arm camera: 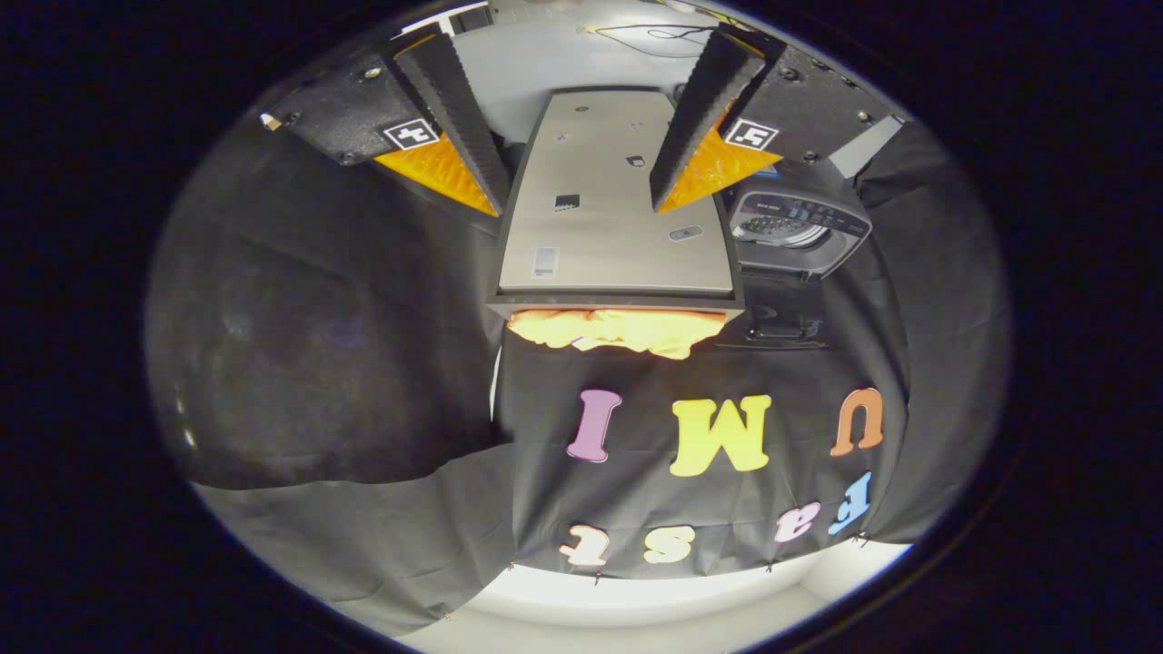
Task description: Put the clothes into the washing machine and then close the washing machine lid.
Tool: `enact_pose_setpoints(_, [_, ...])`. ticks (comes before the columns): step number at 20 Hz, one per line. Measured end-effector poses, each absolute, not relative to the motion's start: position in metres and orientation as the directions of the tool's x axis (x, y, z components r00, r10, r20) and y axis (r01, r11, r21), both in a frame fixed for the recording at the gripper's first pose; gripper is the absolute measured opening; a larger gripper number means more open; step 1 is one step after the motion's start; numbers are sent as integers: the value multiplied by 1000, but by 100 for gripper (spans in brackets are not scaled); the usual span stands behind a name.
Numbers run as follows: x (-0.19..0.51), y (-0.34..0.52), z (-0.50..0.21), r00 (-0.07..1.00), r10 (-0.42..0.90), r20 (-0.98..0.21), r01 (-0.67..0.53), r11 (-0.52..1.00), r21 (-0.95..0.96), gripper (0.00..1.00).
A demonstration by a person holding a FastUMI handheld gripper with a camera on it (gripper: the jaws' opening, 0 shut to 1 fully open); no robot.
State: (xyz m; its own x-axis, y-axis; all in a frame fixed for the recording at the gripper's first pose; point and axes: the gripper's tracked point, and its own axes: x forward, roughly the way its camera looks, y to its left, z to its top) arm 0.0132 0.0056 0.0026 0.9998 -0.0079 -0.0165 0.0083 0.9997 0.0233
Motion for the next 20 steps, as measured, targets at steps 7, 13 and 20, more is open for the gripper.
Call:
enact_pose_setpoints(7, [23, 4, 17, 996, -43, -79, 47, 998, 40, 99])
enact_pose_setpoints(13, [49, 8, 65, 998, -38, -49, 42, 997, 72, 99])
enact_pose_setpoints(20, [116, 8, 130, 997, 0, -76, 8, 995, 103, 99])
